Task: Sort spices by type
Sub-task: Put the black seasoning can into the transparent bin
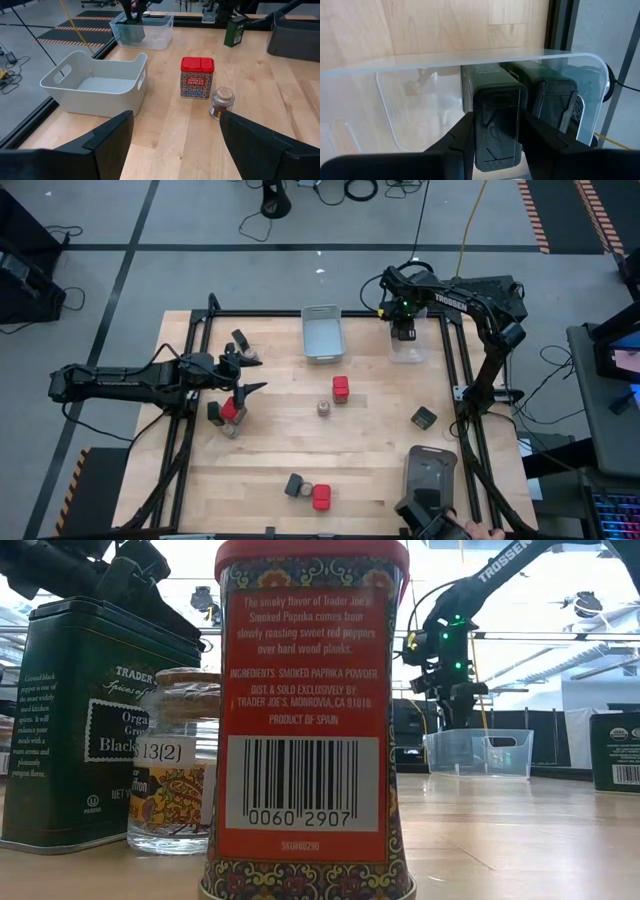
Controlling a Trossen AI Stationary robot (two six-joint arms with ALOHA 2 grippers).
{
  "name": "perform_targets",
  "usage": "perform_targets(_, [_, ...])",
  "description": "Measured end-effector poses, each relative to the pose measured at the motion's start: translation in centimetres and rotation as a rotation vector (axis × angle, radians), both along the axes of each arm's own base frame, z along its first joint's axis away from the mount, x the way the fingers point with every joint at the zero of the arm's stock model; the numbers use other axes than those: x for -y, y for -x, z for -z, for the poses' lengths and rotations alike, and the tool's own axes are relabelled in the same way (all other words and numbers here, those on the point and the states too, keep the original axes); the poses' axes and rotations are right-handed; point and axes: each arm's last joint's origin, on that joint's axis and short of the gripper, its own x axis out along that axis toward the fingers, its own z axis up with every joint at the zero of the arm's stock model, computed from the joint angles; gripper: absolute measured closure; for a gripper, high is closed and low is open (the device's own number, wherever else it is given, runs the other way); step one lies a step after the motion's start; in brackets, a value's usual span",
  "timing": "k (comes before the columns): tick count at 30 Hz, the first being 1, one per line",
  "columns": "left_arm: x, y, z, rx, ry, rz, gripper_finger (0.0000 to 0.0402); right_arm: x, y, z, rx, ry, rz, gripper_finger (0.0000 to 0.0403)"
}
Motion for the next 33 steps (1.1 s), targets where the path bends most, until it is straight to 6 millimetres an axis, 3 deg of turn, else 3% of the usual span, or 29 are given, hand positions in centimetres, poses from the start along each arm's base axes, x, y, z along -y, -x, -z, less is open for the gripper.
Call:
perform_targets(17, [0.0, 0.0, 0.0, 0.0, 0.0, -0.001, 0.01, 0.11, 0.04, -0.01, 0.01, 0.004, 0.027, 0.0288])
perform_targets(27, [0.0, 0.0, 0.0, 0.0, 0.0, 0.0, 0.01, 0.12, 0.04, -0.01, 0.009, 0.005, 0.025, 0.0223])
perform_targets(33, [0.0, 0.0, 0.0, 0.0, 0.0, 0.0, 0.01, 0.13, 0.05, -0.01, 0.003, 0.008, 0.011, 0.0216])
